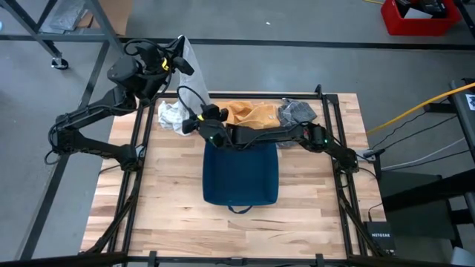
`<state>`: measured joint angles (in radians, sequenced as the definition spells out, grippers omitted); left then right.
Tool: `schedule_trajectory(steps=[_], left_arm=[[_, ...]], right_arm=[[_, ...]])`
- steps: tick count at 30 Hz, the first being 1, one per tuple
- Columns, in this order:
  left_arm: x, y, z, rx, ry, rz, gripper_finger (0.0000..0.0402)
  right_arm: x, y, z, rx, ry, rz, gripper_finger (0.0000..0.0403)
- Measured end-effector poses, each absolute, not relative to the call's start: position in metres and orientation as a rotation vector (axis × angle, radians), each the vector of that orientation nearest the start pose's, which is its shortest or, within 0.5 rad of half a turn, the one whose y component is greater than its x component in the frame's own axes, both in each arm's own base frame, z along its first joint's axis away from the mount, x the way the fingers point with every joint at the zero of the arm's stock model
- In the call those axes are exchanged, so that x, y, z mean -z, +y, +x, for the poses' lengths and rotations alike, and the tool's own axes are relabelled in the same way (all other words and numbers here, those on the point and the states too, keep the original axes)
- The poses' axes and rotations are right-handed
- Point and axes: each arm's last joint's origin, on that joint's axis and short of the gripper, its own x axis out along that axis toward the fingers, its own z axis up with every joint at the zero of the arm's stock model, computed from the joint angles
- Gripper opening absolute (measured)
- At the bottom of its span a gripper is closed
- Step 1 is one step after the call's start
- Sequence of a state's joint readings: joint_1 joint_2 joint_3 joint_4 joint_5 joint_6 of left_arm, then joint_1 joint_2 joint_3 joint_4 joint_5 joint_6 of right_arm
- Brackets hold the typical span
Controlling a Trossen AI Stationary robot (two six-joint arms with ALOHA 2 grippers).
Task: Fold towel
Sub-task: Fold the white towel
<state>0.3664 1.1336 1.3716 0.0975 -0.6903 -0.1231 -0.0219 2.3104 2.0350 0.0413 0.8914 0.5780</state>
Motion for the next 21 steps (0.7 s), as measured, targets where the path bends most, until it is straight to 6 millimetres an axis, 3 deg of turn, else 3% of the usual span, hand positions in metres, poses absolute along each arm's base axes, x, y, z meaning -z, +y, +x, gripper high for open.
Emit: schedule_trajectory(steps=[5, 11, 21], left_arm=[[-0.4884, 0.095, 0.1962, -1.025, -0.41, -0.165, 0.0], [-0.4884, 0.095, 0.1962, -1.024, -0.411, -0.166, 0.0], [-0.4893, 0.0949, 0.1959, -1.016, -0.44, -0.2, 0.0]], right_arm=[[-0.2656, -0.035, 0.5308, 0.996, -0.016, 0.399, 0.0248], [-0.2733, -0.0309, 0.5359, 0.841, -0.064, 0.475, 0.0248], [-0.2723, -0.0308, 0.5361, 0.829, -0.081, 0.544, 0.0248]])
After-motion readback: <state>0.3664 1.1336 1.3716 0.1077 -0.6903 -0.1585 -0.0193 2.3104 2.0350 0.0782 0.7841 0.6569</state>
